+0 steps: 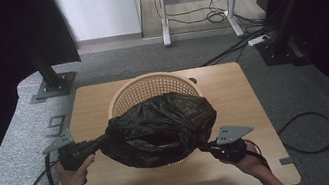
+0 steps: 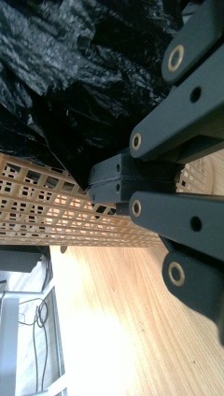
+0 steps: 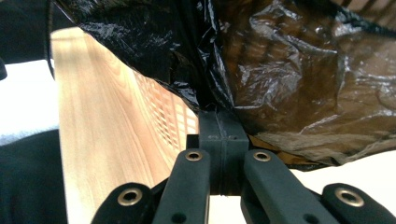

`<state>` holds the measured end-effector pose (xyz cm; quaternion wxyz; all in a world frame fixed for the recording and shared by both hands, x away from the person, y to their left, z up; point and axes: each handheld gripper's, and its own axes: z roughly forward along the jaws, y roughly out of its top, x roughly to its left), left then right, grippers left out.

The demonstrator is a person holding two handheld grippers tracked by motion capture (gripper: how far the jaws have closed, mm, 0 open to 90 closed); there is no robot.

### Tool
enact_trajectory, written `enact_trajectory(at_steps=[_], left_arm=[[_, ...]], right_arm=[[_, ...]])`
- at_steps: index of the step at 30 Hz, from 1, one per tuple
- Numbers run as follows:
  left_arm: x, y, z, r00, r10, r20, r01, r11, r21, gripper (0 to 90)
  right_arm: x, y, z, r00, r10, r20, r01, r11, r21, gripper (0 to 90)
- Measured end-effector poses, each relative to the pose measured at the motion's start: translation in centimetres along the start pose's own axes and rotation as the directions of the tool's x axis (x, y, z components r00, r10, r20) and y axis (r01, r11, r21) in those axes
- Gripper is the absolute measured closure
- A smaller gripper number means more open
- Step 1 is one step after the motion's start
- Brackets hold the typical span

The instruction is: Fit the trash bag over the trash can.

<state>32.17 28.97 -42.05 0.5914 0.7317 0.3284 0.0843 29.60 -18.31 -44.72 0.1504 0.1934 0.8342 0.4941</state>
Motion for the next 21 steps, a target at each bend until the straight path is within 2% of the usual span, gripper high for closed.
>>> enact_trajectory(at_steps=[8, 12, 15, 17, 19, 21], left_arm=[[0.5, 0.0, 0.4, 0.9998, -0.017, -0.012, 0.017, 0.9998, -0.004, 89.8], [0.1, 0.0, 0.1, 0.9998, -0.001, -0.02, 0.001, 0.9999, -0.011, 89.7], [-0.2, 0.0, -0.3, 0.9997, 0.011, -0.022, -0.012, 0.9997, -0.023, 89.7], [-0.3, 0.2, -0.6, 0.9996, 0.014, -0.023, -0.015, 0.9994, -0.03, 89.7], [-0.2, 0.3, -0.9, 0.9997, 0.013, -0.021, -0.014, 0.9991, -0.04, 89.6], [-0.2, 0.4, -1.1, 0.9996, 0.011, -0.024, -0.012, 0.9988, -0.048, 89.7]], right_arm=[[-0.3, -0.2, 0.2, 0.9997, 0.012, 0.022, -0.013, 1.0, 0.015, 89.3], [-0.5, -0.5, -0.5, 0.9995, 0.022, 0.023, -0.022, 1.0, -0.009, 87.7], [-0.8, -0.3, -2.3, 0.9979, 0.053, 0.036, -0.05, 0.996, -0.07, 71.2], [-1.2, 0.0, -4.1, 0.995, 0.076, 0.064, -0.068, 0.991, -0.114, 62.7], [-1.6, 0.3, -5.5, 0.9919, 0.097, 0.083, -0.084, 0.986, -0.145, 57.5], [-2.0, 0.8, -6.9, 0.9905, 0.112, 0.08, -0.096, 0.979, -0.182, 52.9]])
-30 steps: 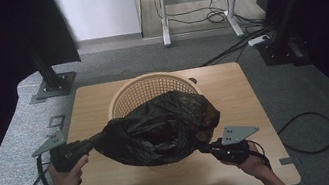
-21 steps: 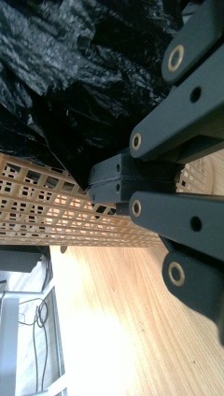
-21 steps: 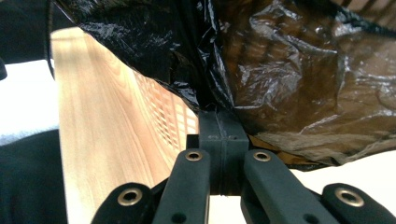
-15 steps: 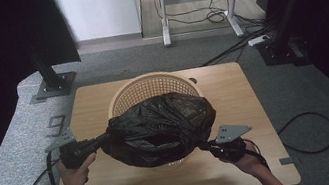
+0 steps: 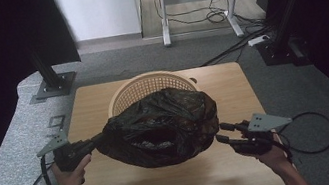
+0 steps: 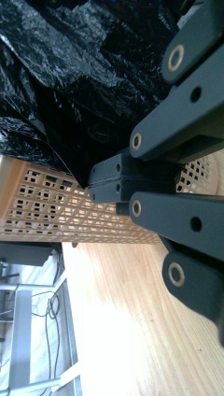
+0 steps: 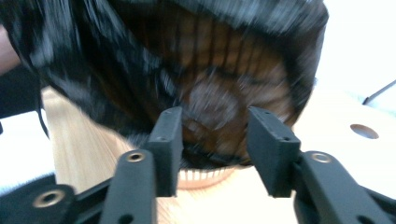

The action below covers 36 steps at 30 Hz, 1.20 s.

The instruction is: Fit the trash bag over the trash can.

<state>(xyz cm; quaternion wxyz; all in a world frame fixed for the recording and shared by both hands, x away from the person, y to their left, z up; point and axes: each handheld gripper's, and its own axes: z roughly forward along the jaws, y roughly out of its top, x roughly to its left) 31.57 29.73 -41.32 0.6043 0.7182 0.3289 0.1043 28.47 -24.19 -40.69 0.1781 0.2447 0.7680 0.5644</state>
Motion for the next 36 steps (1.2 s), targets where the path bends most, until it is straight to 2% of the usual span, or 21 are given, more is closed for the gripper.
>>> enact_trajectory(at_steps=[3, 6, 12, 13, 15, 19, 20, 21, 24, 26, 28, 33, 36], left_arm=[[0.0, 0.0, -0.1, 1.0, 0.001, 0.002, -0.001, 1.0, -0.002, 89.6], [0.0, 0.0, -0.1, 1.0, -0.001, 0.005, 0.001, 1.0, -0.006, 89.6], [-0.1, 0.4, -0.4, 0.9997, 0.009, 0.023, -0.008, 0.9999, -0.015, 89.4], [-0.1, 0.5, -0.5, 0.9997, 0.014, 0.022, -0.014, 0.9998, -0.014, 89.4], [-0.2, 0.7, -0.5, 0.9995, 0.021, 0.025, -0.02, 0.9997, -0.012, 89.4], [-0.3, 0.9, -0.7, 0.9992, 0.026, 0.029, -0.026, 0.9995, -0.017, 89.4], [-0.3, 1.0, -0.8, 0.9991, 0.028, 0.032, -0.027, 0.9995, -0.018, 89.0], [-0.4, 1.0, -0.9, 0.999, 0.029, 0.035, -0.028, 0.9994, -0.022, 87.9], [-0.5, 1.5, -1.4, 0.999, 0.033, 0.031, -0.032, 0.9989, -0.034, 78.6], [-0.6, 2.0, -1.9, 0.9982, 0.033, 0.049, -0.031, 0.9984, -0.047, 72.0], [-0.8, 2.5, -2.4, 0.9982, 0.04, 0.044, -0.038, 0.9976, -0.059, 67.0], [-1.4, 4.5, -2.7, 0.9965, 0.062, 0.056, -0.058, 0.9961, -0.067, 60.6], [-1.9, 5.7, -2.3, 0.9944, 0.075, 0.074, -0.071, 0.9958, -0.057, 57.1]], right_arm=[[-0.5, 1.1, -1.2, 0.9997, -0.001, 0.025, 0.001, 0.999, -0.033, 48.1], [-1.0, 1.9, -1.1, 0.9982, -0.003, 0.059, 0.005, 0.999, -0.036, 43.2], [-2.0, 3.2, 1.3, 0.9945, -0.001, 0.104, 0.005, 0.999, -0.033, 35.2], [-2.6, 3.3, 2.2, 0.9956, 0.013, 0.093, -0.01, 1.0, -0.03, 35.3], [-2.7, 3.4, 2.6, 0.9951, 0.012, 0.098, -0.01, 1.0, -0.022, 36.0], [-3.0, 3.7, 3.3, 0.9944, -0.013, 0.105, 0.018, 0.999, -0.043, 57.9], [-3.1, 4.0, 3.3, 0.9932, -0.022, 0.114, 0.029, 0.998, -0.058, 68.9], [-3.1, 4.2, 3.3, 0.9919, -0.023, 0.125, 0.031, 0.998, -0.061, 75.5], [-3.1, 4.8, 3.0, 0.9886, -0.017, 0.15, 0.029, 0.996, -0.081, 85.8], [-3.2, 5.3, 2.8, 0.9868, -0.011, 0.162, 0.026, 0.995, -0.093, 88.1], [-3.2, 5.9, 2.6, 0.9843, -0.007, 0.176, 0.025, 0.994, -0.102, 88.7], [-3.3, 7.4, 2.8, 0.9793, -0.001, 0.202, 0.027, 0.992, -0.126, 88.9], [-3.2, 8.2, 3.4, 0.9778, -0.01, 0.209, 0.035, 0.993, -0.116, 88.9]])
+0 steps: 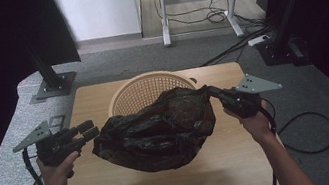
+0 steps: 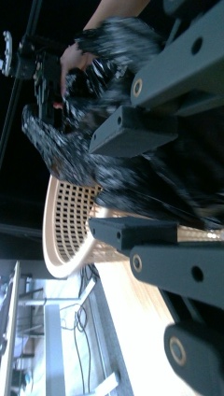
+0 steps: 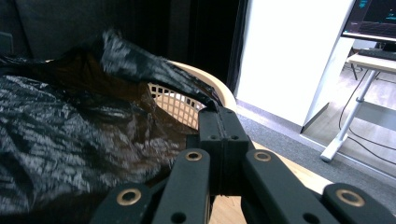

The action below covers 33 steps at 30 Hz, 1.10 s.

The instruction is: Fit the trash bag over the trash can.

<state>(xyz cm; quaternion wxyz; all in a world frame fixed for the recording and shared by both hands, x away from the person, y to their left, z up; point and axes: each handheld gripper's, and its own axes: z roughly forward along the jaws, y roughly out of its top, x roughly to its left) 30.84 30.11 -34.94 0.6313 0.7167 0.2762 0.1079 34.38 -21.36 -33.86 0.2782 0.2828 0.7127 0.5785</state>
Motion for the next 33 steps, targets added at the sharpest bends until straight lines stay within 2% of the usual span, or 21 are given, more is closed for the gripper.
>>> enact_trajectory(at_steps=[5, 9, 15, 19, 23, 28, 30, 33], left_arm=[[-0.9, 1.5, 1.1, 0.9991, 0.019, 0.038, -0.021, 0.9986, 0.049, 52.0], [-1.8, 1.7, 2.1, 0.9977, 0.032, 0.06, -0.037, 0.9946, 0.097, 47.3], [-2.2, 1.2, 3.2, 0.9979, 0.047, 0.045, -0.054, 0.9858, 0.159, 45.4], [-2.1, 1.2, 3.5, 0.9985, 0.053, 0.014, -0.055, 0.9814, 0.184, 54.1], [-1.9, 1.2, 3.3, 0.9985, 0.055, 0.002, -0.055, 0.9817, 0.182, 65.6], [-1.8, 1.1, 3.2, 0.9987, 0.051, 0.003, -0.051, 0.981, 0.187, 80.9], [-1.7, 1.1, 3.2, 0.9986, 0.051, 0.017, -0.053, 0.9807, 0.188, 86.8], [-1.5, 1.2, 3.2, 0.9984, 0.051, 0.024, -0.054, 0.9817, 0.183, 89.5]], right_arm=[[0.5, 0.4, 0.6, 0.9999, -0.011, -0.004, 0.011, 1.0, 0.012, 88.9], [0.5, 0.3, 0.6, 1.0, -0.004, -0.001, 0.004, 1.0, 0.018, 88.9], [0.3, 0.1, 0.4, 1.0, 0.006, -0.001, -0.006, 1.0, 0.026, 88.8], [0.2, 0.0, 0.2, 0.9999, 0.011, 0.003, -0.011, 1.0, 0.026, 88.8], [-0.1, -0.2, -0.1, 0.9998, 0.016, 0.006, -0.017, 1.0, 0.024, 88.8], [-0.2, -0.2, -0.2, 0.9998, 0.018, 0.006, -0.019, 1.0, 0.022, 88.8], [-0.2, -0.1, -0.2, 0.9998, 0.018, 0.005, -0.018, 1.0, 0.019, 88.8], [-0.1, 0.1, -0.2, 0.9999, 0.012, 0.005, -0.012, 1.0, 0.015, 88.8]])
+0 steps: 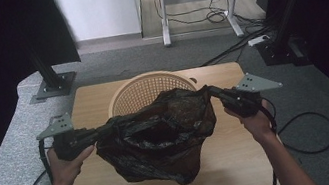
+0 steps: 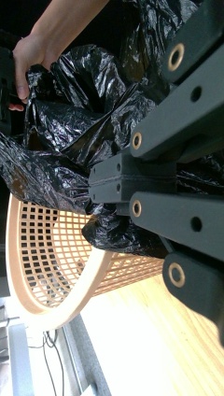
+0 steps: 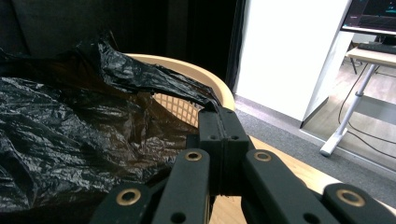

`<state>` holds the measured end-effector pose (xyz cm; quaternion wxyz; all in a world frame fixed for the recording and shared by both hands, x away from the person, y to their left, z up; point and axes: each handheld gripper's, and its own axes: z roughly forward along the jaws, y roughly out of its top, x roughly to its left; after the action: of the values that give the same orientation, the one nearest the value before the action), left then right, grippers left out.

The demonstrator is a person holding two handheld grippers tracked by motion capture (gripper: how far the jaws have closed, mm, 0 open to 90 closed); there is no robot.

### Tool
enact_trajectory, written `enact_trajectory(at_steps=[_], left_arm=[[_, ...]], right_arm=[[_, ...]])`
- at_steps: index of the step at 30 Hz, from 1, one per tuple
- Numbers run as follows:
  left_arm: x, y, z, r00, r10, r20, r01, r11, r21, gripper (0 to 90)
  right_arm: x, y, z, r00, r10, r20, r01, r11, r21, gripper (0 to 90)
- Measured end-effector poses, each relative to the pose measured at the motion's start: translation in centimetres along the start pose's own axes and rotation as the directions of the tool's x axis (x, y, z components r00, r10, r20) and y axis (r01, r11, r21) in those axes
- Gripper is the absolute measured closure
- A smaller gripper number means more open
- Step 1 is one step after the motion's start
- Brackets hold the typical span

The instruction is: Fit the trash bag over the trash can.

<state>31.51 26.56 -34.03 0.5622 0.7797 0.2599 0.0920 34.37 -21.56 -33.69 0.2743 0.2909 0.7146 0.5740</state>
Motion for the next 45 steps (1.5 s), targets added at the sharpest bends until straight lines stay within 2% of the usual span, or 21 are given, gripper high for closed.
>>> enact_trajectory(at_steps=[8, 12, 18, 21, 24, 25, 26, 29, 32, 33, 36, 39, 45], left_arm=[[0.1, 1.3, -0.5, 0.9995, 0.007, -0.031, -0.009, 0.9992, -0.038, 89.7], [0.9, 2.3, -0.1, 0.9992, -0.001, -0.04, 0.0, 0.9994, -0.034, 89.8], [2.3, 2.9, 0.4, 0.9984, -0.027, -0.05, 0.026, 0.9993, -0.026, 89.8], [2.8, 2.9, 0.5, 0.9976, -0.042, -0.056, 0.04, 0.9985, -0.039, 89.9], [3.2, 2.8, 0.6, 0.9969, -0.05, -0.06, 0.047, 0.9973, -0.057, 89.8], [3.2, 2.7, 0.6, 0.9965, -0.054, -0.063, 0.05, 0.9968, -0.063, 89.9], [3.3, 2.7, 0.6, 0.9963, -0.057, -0.065, 0.053, 0.9963, -0.068, 89.9], [3.3, 2.4, 0.6, 0.9962, -0.061, -0.062, 0.057, 0.9955, -0.076, 89.9], [3.2, 2.2, 0.5, 0.9963, -0.062, -0.059, 0.058, 0.9954, -0.077, 89.9], [3.2, 2.1, 0.5, 0.9964, -0.062, -0.058, 0.058, 0.9954, -0.076, 89.9], [3.1, 2.0, 0.4, 0.9962, -0.064, -0.059, 0.059, 0.9953, -0.077, 89.9], [3.1, 1.8, 0.3, 0.9961, -0.067, -0.058, 0.062, 0.9948, -0.081, 89.9], [3.0, 1.7, 0.1, 0.9962, -0.062, -0.061, 0.057, 0.995, -0.082, 89.8]], right_arm=[[-0.3, 1.0, 0.0, 0.9995, -0.009, 0.03, 0.009, 1.0, -0.006, 88.8], [-0.7, 1.4, 0.4, 0.9967, -0.026, 0.077, 0.025, 1.0, 0.016, 88.8], [-1.8, 1.8, 1.4, 0.9927, 0.016, 0.119, -0.017, 1.0, 0.001, 88.8], [-2.2, 1.9, 1.9, 0.9928, 0.022, 0.118, -0.023, 1.0, 0.005, 88.8], [-2.5, 2.0, 2.7, 0.9942, 0.028, 0.103, -0.03, 0.999, 0.016, 87.4], [-2.6, 2.0, 2.9, 0.9952, 0.033, 0.092, -0.035, 0.999, 0.017, 83.8], [-2.6, 1.9, 3.1, 0.9969, 0.044, 0.066, -0.045, 0.999, 0.02, 79.1], [-2.4, 1.4, 3.1, 0.9979, 0.058, 0.03, -0.058, 0.998, 0.028, 62.9], [-1.6, 0.4, 1.8, 0.9976, 0.061, -0.034, -0.06, 0.998, 0.031, 48.8], [-1.6, 0.4, 1.8, 0.9976, 0.061, -0.034, -0.06, 0.998, 0.031, 48.8], [-1.6, -0.5, 0.9, 0.9927, 0.101, -0.066, -0.097, 0.994, 0.058, 45.4], [-1.9, -1.5, 0.3, 0.984, 0.15, -0.096, -0.143, 0.987, 0.073, 44.6], [-2.0, -3.0, 0.7, 0.9795, 0.168, -0.111, -0.156, 0.981, 0.113, 44.7]])
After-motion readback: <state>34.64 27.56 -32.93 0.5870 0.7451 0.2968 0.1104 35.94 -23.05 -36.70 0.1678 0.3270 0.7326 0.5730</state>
